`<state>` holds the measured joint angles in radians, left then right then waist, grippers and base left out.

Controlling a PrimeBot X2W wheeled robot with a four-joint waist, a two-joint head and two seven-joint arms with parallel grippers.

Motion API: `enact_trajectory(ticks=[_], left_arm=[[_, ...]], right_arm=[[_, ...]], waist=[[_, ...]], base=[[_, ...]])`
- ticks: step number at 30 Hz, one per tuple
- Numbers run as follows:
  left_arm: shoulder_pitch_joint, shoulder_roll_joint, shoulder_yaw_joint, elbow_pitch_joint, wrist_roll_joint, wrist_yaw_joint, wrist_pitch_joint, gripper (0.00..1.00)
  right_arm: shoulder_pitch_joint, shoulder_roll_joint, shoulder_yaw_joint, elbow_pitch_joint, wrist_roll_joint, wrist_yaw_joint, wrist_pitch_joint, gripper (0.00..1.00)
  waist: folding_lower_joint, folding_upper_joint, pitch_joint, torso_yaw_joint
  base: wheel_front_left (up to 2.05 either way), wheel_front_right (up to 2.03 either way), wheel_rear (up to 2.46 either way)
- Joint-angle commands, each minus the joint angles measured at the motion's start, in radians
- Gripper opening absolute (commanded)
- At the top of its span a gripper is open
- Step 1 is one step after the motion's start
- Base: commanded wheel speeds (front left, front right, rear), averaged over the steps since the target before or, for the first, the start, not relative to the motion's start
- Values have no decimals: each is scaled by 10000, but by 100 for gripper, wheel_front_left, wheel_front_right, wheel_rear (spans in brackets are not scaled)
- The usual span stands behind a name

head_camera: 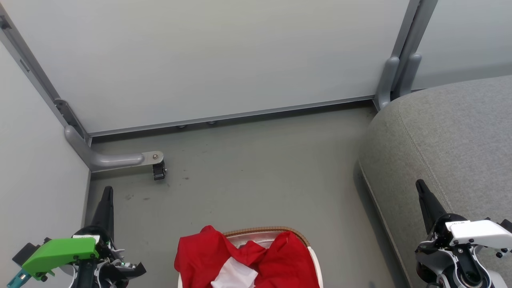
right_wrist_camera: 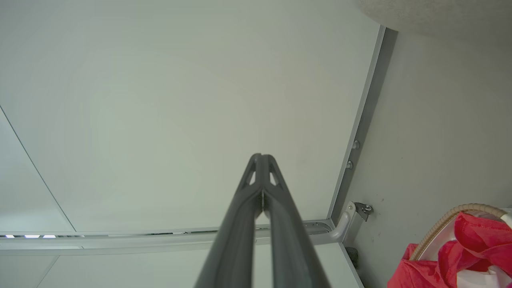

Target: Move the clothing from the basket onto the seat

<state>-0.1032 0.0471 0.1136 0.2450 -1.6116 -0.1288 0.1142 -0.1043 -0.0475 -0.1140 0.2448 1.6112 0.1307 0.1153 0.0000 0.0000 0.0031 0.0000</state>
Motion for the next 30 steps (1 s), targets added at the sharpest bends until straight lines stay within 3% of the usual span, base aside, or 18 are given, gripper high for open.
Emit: enact_trajectory(ticks=[1, 7, 8, 18, 30], left_arm=[[-122, 63, 19, -14, -29, -48, 26, 0], [-122, 63, 19, -14, -29, -48, 26, 0], [0, 0, 0, 0, 0, 0, 0, 100], [53, 5, -163, 289, 422, 8, -398, 100], [107, 12, -40, 230, 3017, 2, -947, 100]], right_arm=[[-78, -57, -11, -25, 36, 0, 3, 0], [-78, -57, -11, -25, 36, -1, 3, 0], [0, 0, 0, 0, 0, 0, 0, 100], [98, -76, 225, 122, -411, -2, -390, 100], [40, -222, 314, 112, -2498, -1, -947, 100]], waist=[[0, 0, 0, 0], [0, 0, 0, 0], [0, 0, 0, 0], [0, 0, 19, 17], [0, 0, 22, 47]], base=[[0, 0, 0], [0, 0, 0], [0, 0, 0], [0, 0, 0], [0, 0, 0]])
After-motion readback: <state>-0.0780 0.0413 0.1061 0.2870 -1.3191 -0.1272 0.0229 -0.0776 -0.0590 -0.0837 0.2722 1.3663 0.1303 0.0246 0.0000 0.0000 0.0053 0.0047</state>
